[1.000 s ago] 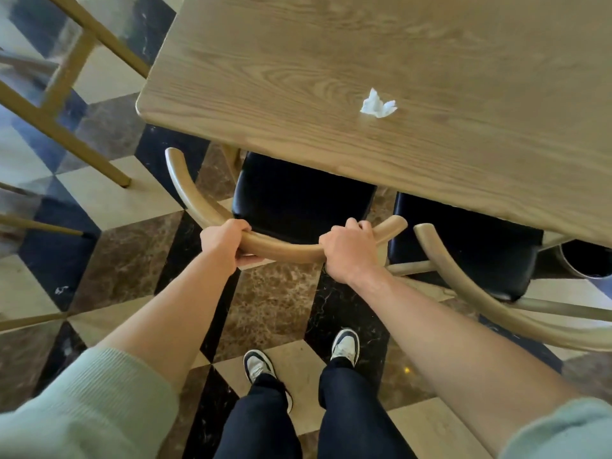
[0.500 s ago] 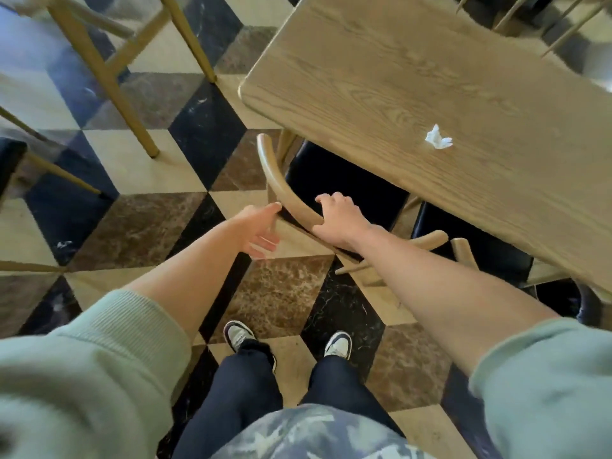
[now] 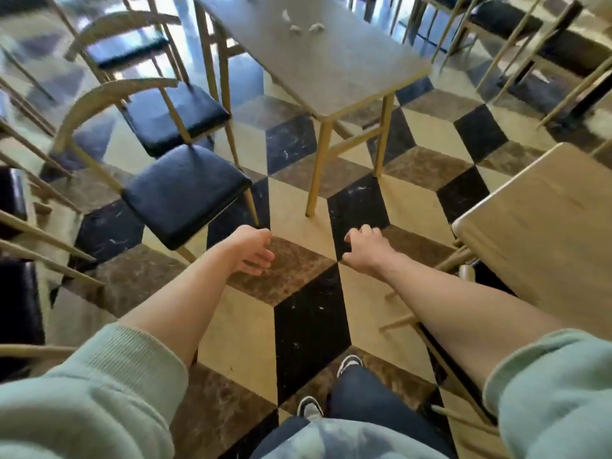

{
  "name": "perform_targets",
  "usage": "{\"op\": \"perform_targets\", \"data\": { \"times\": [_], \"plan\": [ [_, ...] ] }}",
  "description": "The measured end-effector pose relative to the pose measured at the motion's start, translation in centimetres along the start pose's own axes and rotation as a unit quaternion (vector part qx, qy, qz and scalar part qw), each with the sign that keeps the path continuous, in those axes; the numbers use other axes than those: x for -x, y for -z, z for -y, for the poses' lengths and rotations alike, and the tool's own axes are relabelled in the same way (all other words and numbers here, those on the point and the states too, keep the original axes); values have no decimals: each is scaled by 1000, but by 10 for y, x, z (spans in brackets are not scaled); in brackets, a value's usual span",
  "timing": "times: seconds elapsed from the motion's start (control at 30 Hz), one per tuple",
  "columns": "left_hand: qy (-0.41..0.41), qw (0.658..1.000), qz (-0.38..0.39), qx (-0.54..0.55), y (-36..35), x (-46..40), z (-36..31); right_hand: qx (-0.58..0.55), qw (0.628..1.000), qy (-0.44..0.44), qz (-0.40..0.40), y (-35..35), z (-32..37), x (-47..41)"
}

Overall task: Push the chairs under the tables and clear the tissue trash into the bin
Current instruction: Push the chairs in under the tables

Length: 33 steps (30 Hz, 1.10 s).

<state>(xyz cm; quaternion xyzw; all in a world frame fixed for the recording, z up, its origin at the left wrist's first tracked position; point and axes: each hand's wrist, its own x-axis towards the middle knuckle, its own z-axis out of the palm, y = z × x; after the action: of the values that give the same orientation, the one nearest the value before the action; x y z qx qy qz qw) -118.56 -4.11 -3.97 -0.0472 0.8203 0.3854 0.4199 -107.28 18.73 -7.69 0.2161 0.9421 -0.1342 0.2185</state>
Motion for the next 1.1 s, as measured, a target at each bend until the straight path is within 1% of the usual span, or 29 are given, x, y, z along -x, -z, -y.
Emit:
{"op": "perform_targets", "data": {
  "times": [0.1, 0.23, 0.33, 0.4, 0.47, 0.6, 0.67, 0.77, 0.83, 0.9, 1.03, 1.1],
  "plan": [
    [26, 998, -22, 43, 47, -25, 15, 3, 999, 38, 15, 8, 50, -44],
    [81, 990, -61, 96, 122, -82, 27, 12, 994, 107, 33, 12, 130, -130],
    [126, 981, -77, 121, 176, -132, 23, 10, 988, 143, 50, 14, 186, -201],
    [150, 978, -89, 117, 210, -161, 18, 13, 986, 155, 66, 20, 219, -242],
    [173, 971, -118, 114, 260, -199, 7, 7, 982, 168, 88, 29, 263, -302],
    [160, 966, -184, 90, 347, -244, -10, 18, 972, 185, 141, 52, 332, -373],
    [147, 963, -217, 63, 392, -256, -18, 20, 970, 182, 157, 64, 373, -399],
    [136, 960, -243, 20, 460, -290, -22, -4, 967, 193, 167, 76, 435, -437],
    [126, 960, -248, -20, 503, -322, -22, -42, 966, 195, 162, 76, 481, -467],
    [108, 959, -248, -89, 545, -360, -22, -107, 961, 197, 163, 72, 535, -492],
    [23, 925, -270, -267, 617, -457, -35, -239, 933, 168, 209, 54, 650, -536],
    [-40, 915, -249, -316, 648, -511, -54, -303, 915, 137, 227, 37, 709, -561]
  ]
}}
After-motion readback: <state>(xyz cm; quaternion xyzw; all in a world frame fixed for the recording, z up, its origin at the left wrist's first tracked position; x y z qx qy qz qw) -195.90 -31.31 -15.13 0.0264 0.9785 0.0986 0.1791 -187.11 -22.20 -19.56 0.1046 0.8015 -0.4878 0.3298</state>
